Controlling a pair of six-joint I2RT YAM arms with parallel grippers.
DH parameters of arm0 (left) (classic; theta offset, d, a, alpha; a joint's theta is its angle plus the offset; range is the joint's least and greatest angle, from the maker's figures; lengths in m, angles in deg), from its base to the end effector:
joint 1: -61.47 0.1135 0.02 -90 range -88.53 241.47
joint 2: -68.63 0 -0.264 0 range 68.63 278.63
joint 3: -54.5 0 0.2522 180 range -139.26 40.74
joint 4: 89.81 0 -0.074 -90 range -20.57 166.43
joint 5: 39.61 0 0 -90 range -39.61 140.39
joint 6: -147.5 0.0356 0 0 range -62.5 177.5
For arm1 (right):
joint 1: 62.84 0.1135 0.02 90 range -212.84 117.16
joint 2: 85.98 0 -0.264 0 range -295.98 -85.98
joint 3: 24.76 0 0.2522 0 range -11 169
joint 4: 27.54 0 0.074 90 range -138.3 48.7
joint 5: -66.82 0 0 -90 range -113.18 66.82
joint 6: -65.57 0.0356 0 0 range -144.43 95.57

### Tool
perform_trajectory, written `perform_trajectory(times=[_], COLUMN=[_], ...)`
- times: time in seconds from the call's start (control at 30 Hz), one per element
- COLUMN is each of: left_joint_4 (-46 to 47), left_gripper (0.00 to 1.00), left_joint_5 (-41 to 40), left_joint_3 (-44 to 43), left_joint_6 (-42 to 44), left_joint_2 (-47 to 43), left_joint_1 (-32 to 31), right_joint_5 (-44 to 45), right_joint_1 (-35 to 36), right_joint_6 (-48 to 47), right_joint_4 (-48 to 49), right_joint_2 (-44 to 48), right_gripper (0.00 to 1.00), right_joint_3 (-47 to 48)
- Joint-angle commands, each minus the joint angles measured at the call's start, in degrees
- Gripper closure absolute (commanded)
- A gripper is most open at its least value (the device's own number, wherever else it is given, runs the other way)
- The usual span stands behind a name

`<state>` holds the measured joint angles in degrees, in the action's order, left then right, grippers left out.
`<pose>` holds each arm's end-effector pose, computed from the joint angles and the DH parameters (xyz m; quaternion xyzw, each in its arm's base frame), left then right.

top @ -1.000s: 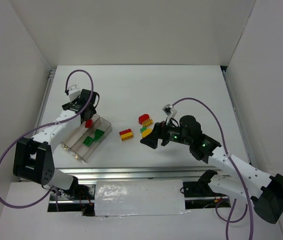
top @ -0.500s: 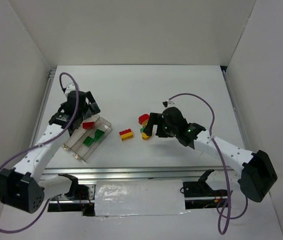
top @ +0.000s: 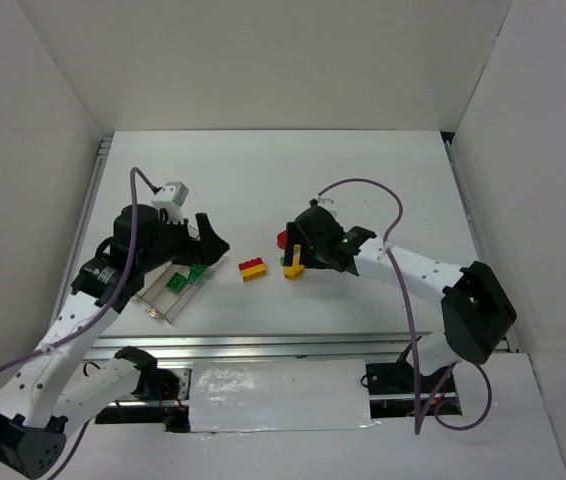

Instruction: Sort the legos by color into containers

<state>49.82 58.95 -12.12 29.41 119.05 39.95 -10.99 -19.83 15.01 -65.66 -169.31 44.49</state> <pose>0.1782 -0.0759 0.3426 -0.0075 0.8381 -0.2842 0.4656 0.2250 0.1996 0.2284 0.0051 0.9414 0.1367 0.3085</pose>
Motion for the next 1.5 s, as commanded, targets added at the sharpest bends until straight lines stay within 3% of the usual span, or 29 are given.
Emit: perform_trajectory(times=[0.0, 0.13, 0.27, 0.53, 0.8, 0.9, 0.93, 1.03, 1.13, 1.27, 1.47], left_joint_4=[-0.6, -0.5, -0.1, 0.9, 1.6, 1.7, 1.6, 1.5, 1.6, 1.6, 6.9], left_gripper=[0.0, 0.0, 0.01, 0.0, 0.0, 0.0, 0.01, 0.01, 0.01, 0.01, 0.01], left_joint_5=[6.5, 6.6, 7.1, 8.6, 12.8, 12.6, 12.5, 12.0, 11.3, 8.7, 4.8], left_joint_3=[2.3, 5.6, 6.5, 7.8, 7.8, 7.8, 7.7, 7.8, 7.8, 7.7, 9.4], left_joint_6=[4.5, 5.9, 6.1, 5.9, 6.7, 6.6, 6.7, 6.5, 6.1, 4.2, -5.7], left_joint_2=[-3.1, -4.7, -5.9, -8.8, -8.1, -8.2, -8.1, -8.0, -7.9, -7.3, -6.2], left_joint_1=[-0.4, -0.4, -0.4, -0.4, -0.4, -0.4, -0.4, -0.3, -0.4, -0.3, -0.1], right_joint_5=[4.9, 4.3, -2.5, -6.5, -7.6, -9.5, -9.2, -8.3, -7.4, -7.4, -10.5], right_joint_1=[0.0, -0.3, -2.5, -6.7, -7.2, -7.4, -7.2, -7.2, -7.2, -7.2, -3.4], right_joint_6=[-2.4, -9.7, -20.2, -28.9, -29.6, -29.0, -28.4, -27.1, -25.8, -25.2, -26.3], right_joint_4=[-2.4, -6.7, -8.2, -7.5, -7.5, -5.4, -5.1, -3.3, -0.2, 2.7, 14.0], right_joint_2=[-4.9, -13.8, -20.5, -29.5, -35.8, -35.6, -35.6, -34.4, -32.1, -28.0, -11.5], right_gripper=[0.02, 0.02, 0.01, 0.02, 0.04, 0.13, 0.26, 0.51, 0.62, 0.73, 0.73], right_joint_3=[8.6, 19.1, 27.3, 33.4, 35.1, 33.4, 33.1, 31.8, 29.8, 27.7, 13.8])
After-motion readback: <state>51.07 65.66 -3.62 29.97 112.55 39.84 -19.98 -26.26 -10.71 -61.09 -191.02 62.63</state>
